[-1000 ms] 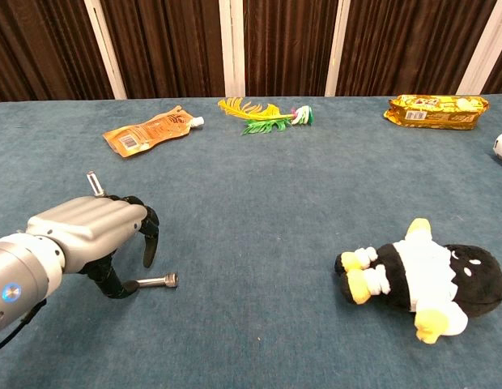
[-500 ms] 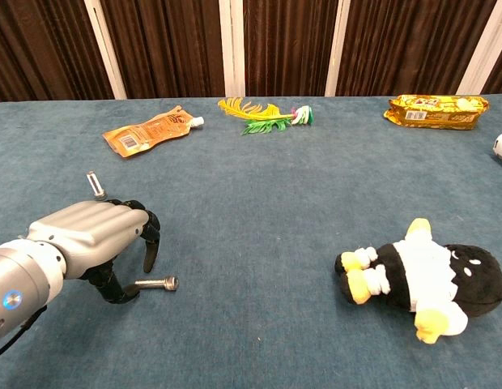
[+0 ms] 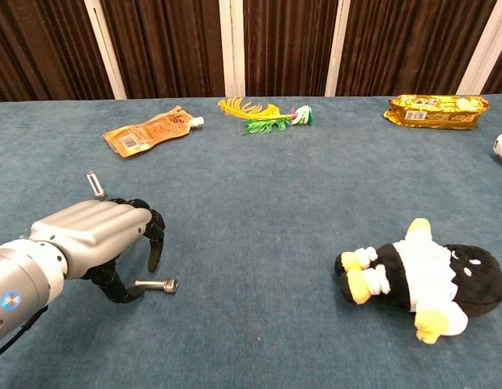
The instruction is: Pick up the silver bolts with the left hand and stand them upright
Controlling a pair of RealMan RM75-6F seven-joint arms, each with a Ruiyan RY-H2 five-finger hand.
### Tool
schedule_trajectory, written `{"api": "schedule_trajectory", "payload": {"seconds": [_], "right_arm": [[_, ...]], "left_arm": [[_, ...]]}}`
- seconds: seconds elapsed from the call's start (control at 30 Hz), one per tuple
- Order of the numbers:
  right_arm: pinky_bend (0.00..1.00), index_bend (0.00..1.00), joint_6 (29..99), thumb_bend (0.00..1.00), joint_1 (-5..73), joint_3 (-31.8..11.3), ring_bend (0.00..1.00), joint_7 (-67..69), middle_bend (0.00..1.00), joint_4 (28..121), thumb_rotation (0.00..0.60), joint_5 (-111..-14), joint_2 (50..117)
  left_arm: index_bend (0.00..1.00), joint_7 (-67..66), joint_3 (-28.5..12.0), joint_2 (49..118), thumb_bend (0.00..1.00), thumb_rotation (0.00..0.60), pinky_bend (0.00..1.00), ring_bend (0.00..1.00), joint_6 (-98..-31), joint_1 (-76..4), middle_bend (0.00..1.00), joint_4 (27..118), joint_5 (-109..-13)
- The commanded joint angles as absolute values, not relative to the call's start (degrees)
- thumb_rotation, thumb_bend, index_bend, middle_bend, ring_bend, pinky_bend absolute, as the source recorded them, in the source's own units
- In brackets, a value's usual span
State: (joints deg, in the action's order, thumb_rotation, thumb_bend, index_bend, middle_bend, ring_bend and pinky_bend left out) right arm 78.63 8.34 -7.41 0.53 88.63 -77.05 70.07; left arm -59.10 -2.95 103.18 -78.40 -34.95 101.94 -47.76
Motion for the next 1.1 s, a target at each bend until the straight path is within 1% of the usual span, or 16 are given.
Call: {"api": "schedule_trajectory", "payload": {"seconds": [0.03, 0.47, 1.1], "right_arm": [[0.0, 0.12, 78.6, 0.05, 8.32, -7.46, 0.02, 0.58, 0.07, 88.64, 0.6, -76.91, 70.04], [0.0, 0.12, 78.73, 0.05, 8.22, -7.74, 0.02, 0.76, 0.07, 88.6, 0.6, -76.52, 70.21], [0.0, 0.12, 78.54, 0.05, 8.26, -8.01, 0.02, 0.63, 0.07, 88.45, 0.6, -75.97, 70.45]], "left_arm": [[0.51, -59.11, -2.85, 103.28, 0.44, 0.6, 0.0, 0.0, -78.37, -34.94, 0.14, 101.94, -47.84], [0.52, -60.73, -2.34, 103.72, 0.45, 0.6, 0.0, 0.0, -79.5, -34.83, 0.16, 100.8, -48.6], [0.53, -60.78, -1.8, 104.23, 0.46, 0.6, 0.0, 0.0, -78.72, -34.56, 0.16, 99.24, -49.66]]}}
